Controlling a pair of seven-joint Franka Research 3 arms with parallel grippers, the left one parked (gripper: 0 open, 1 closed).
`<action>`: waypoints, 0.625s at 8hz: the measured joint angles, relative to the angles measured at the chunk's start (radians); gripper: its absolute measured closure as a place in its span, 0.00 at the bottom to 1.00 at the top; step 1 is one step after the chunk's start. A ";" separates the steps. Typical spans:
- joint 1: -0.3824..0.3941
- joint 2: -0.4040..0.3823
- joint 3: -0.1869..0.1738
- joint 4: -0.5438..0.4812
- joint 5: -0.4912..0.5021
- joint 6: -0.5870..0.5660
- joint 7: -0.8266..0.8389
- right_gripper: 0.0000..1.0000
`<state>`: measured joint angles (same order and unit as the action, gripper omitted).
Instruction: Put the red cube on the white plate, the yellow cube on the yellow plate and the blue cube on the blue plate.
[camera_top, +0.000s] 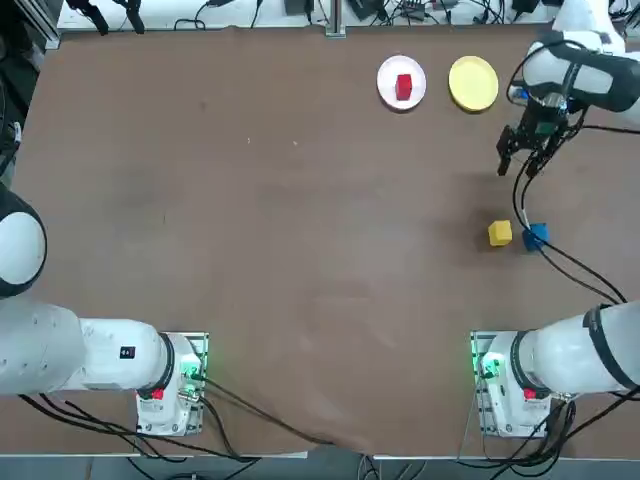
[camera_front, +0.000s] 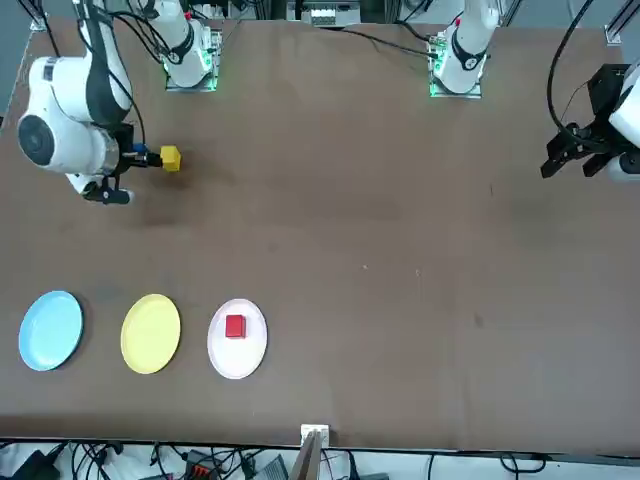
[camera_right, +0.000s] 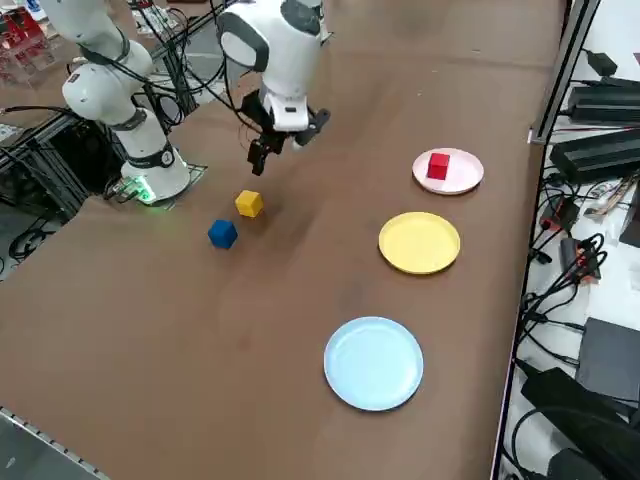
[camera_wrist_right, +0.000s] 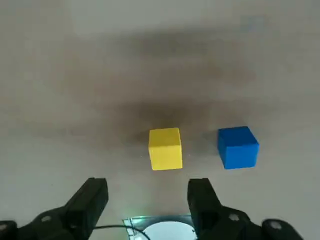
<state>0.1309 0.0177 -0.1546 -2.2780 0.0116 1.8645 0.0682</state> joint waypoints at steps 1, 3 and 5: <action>-0.006 0.000 0.000 -0.034 0.000 0.032 -0.001 0.03; -0.006 -0.001 0.003 -0.109 0.000 0.113 -0.003 0.02; -0.006 -0.001 0.004 -0.208 0.000 0.239 -0.003 0.02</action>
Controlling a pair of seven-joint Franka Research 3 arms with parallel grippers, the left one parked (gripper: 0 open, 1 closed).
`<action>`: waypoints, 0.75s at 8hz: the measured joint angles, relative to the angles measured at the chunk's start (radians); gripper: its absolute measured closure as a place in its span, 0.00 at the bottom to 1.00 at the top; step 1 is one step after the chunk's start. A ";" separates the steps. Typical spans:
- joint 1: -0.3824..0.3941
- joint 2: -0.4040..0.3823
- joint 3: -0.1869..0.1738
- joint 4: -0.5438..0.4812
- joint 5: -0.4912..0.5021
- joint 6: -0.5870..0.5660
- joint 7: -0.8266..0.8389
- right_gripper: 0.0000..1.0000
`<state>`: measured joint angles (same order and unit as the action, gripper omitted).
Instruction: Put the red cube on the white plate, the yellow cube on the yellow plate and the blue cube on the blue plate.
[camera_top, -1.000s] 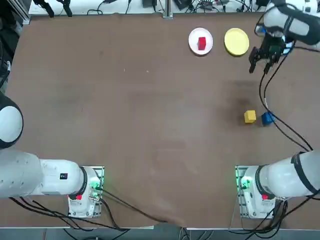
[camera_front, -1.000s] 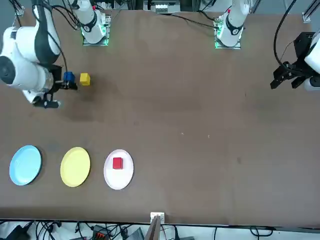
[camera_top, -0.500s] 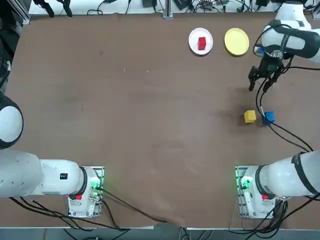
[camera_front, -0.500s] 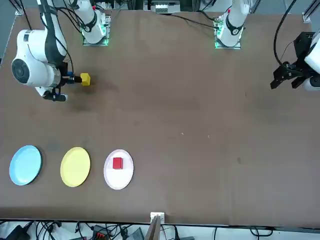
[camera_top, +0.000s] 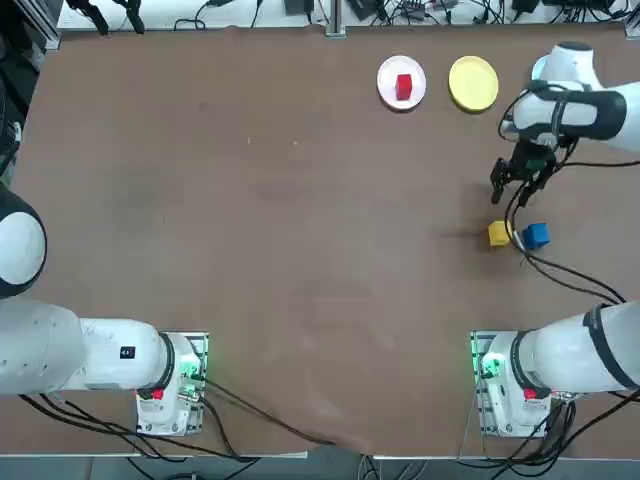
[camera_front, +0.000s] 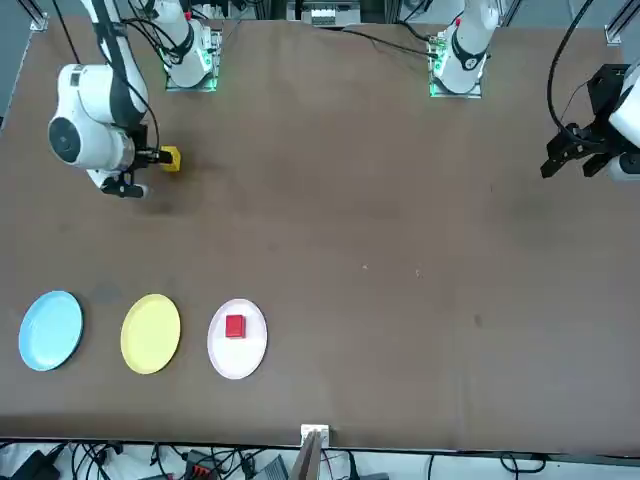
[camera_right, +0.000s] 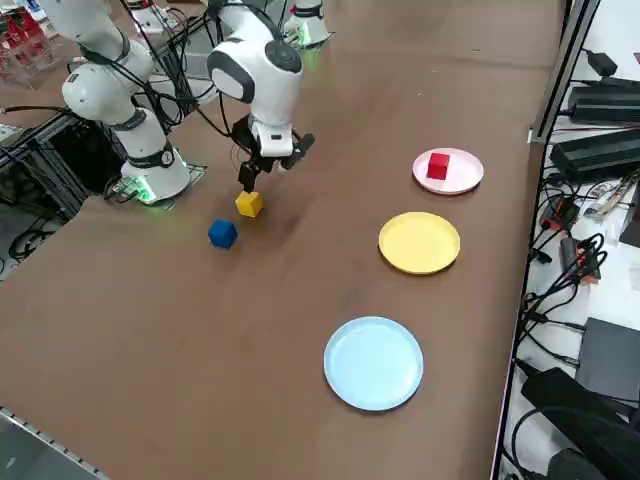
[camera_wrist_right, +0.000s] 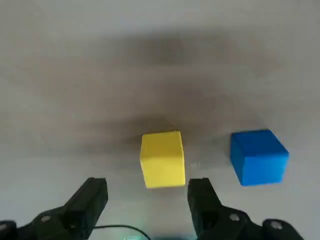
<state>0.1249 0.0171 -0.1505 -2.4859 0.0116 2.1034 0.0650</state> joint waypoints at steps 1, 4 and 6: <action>0.000 0.000 0.001 -0.058 0.000 0.071 -0.008 0.02; -0.001 -0.005 0.002 -0.146 0.000 0.164 -0.040 0.02; -0.004 -0.006 0.002 -0.179 0.000 0.233 -0.042 0.02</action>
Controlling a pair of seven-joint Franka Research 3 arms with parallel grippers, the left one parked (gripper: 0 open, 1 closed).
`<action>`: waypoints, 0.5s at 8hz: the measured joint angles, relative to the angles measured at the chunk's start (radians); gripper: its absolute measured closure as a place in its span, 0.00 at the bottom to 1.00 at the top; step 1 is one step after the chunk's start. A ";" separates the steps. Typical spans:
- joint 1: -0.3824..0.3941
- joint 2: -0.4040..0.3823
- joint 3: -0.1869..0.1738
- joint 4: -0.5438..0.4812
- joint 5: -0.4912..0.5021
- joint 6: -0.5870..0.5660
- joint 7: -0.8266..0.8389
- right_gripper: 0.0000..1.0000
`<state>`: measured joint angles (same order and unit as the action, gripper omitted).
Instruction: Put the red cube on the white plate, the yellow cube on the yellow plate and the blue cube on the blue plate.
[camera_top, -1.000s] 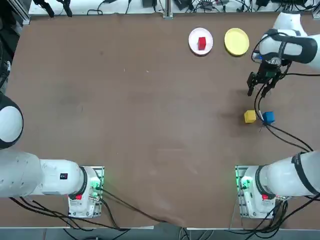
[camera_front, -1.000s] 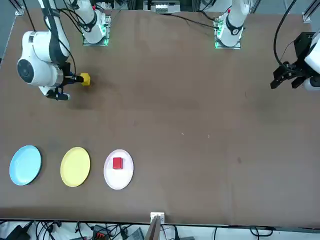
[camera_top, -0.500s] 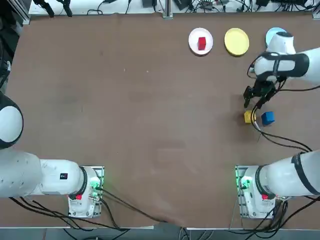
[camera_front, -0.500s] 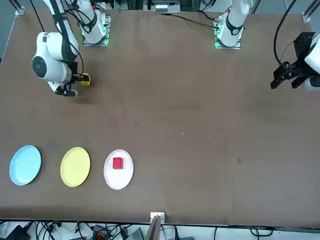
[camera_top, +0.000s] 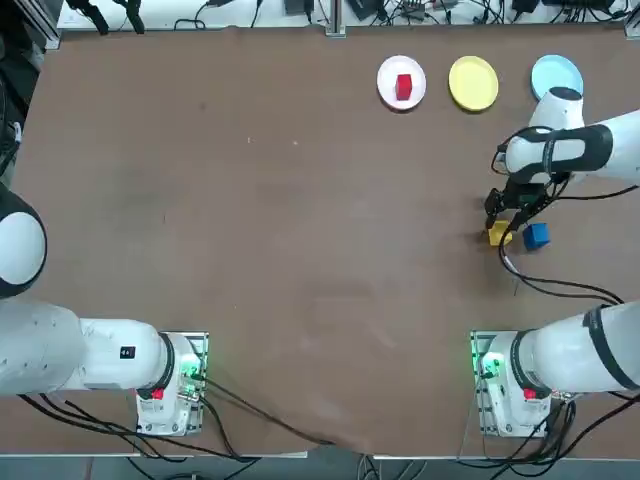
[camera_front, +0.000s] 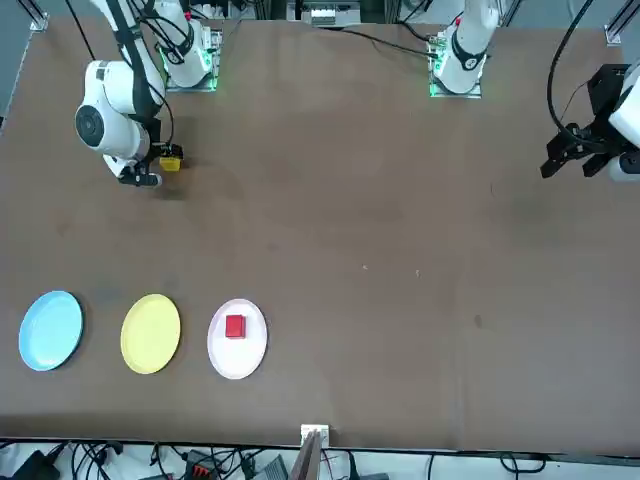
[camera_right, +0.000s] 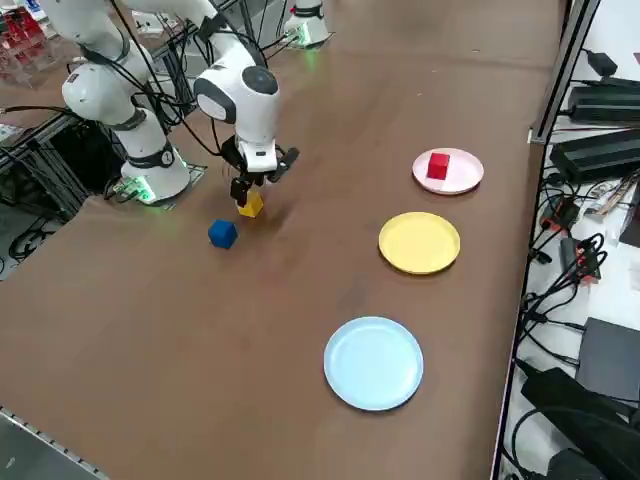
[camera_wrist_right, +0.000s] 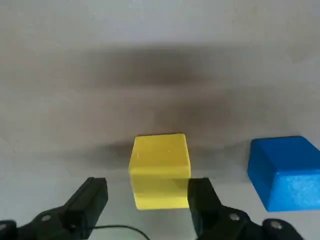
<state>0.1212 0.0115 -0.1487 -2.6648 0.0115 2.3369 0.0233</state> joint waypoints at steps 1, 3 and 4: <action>-0.002 0.000 0.000 -0.012 -0.001 0.018 -0.001 0.02; -0.005 0.000 0.000 -0.021 -0.001 0.032 -0.002 0.02; -0.007 0.000 0.000 -0.027 -0.001 0.048 -0.002 0.02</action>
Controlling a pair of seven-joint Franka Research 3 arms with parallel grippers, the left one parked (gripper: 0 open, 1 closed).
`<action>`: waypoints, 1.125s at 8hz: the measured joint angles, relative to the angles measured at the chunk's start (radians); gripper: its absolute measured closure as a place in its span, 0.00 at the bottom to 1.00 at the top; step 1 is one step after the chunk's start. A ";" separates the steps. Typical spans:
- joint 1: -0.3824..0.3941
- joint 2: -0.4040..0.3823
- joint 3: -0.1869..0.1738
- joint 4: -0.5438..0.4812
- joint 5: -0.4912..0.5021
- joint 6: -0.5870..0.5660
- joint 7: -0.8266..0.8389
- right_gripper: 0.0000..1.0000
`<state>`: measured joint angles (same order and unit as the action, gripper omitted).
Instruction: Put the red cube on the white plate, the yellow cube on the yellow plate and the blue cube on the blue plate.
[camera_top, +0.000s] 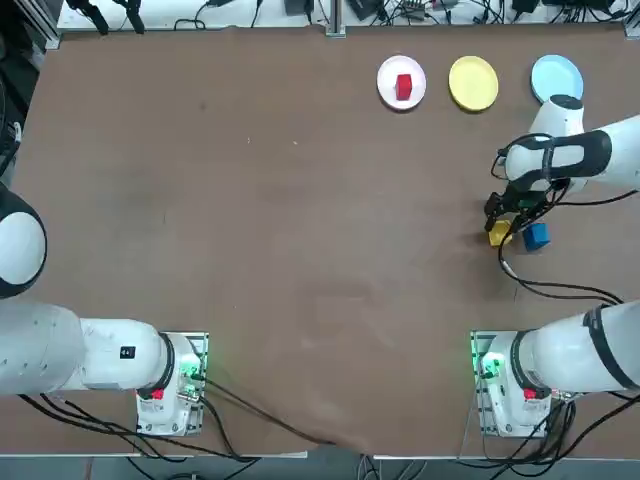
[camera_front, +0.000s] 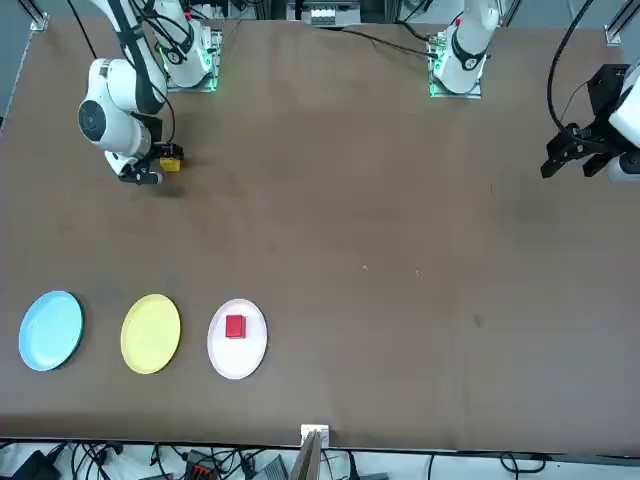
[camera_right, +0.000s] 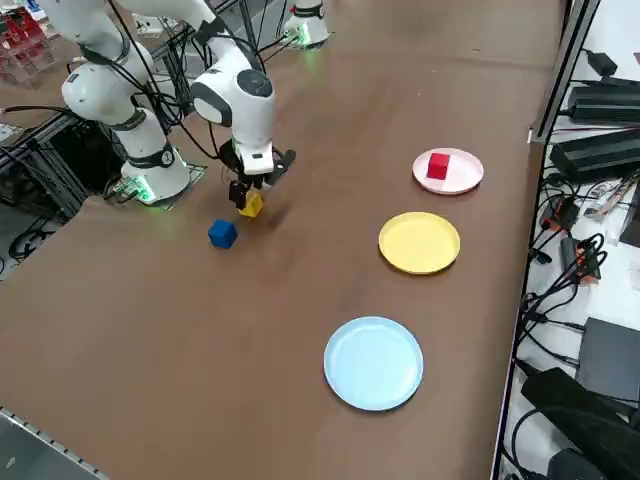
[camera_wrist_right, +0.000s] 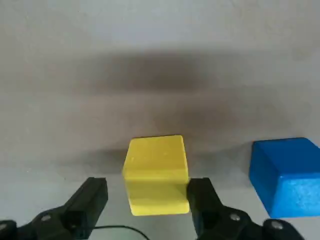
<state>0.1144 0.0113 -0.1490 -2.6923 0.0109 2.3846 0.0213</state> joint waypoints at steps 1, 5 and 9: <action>-0.002 0.002 0.000 -0.011 0.000 0.029 0.000 0.02; -0.004 0.034 0.000 -0.062 0.000 0.150 -0.002 0.08; -0.004 0.014 0.001 -0.053 0.000 0.145 -0.023 0.31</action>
<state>0.1108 0.0249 -0.1476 -2.7452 0.0108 2.5299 -0.0016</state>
